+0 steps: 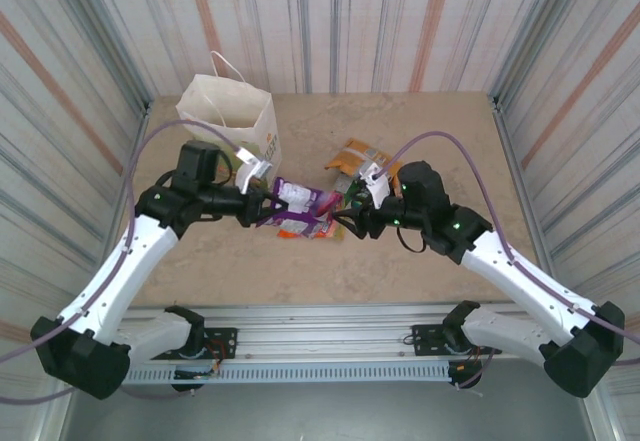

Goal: Place the snacks into the paper bag

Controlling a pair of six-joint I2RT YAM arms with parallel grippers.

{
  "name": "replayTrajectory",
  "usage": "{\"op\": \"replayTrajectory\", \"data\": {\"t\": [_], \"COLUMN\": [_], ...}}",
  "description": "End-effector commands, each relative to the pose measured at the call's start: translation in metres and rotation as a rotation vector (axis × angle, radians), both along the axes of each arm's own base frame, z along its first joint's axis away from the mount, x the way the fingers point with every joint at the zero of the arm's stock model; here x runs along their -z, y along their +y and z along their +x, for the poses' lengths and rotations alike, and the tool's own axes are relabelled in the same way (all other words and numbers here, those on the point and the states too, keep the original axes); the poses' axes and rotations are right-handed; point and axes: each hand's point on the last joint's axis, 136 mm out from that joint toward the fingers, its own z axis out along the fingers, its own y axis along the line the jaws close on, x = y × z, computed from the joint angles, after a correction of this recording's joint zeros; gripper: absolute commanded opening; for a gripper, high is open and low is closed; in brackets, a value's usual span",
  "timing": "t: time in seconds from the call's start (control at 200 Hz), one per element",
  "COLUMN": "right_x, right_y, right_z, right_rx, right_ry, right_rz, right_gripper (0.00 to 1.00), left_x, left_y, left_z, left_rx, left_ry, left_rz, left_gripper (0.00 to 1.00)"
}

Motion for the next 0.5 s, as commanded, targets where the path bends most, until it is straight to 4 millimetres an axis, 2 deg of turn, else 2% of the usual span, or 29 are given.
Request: {"op": "replayTrajectory", "data": {"t": [0.0,0.175,0.496], "right_x": [0.005,-0.003,0.002], "right_y": [-0.012,-0.003,0.028], "right_z": [-0.011,-0.022,-0.031], "right_rx": [-0.094,-0.210,-0.345], "right_ry": [-0.065,-0.069,0.065], "right_rz": [-0.167,-0.178,-0.116], "right_gripper": [0.72,0.72,0.70], "left_x": [0.003,0.004,0.001], "left_y": [-0.004,-0.016,-0.030], "left_z": [-0.012,-0.015,-0.023], "left_rx": [0.149,0.249,0.320], "left_ry": [-0.175,-0.254,-0.295], "left_rz": [0.151,0.261,0.270], "left_gripper": [0.00,0.00,0.00]}}
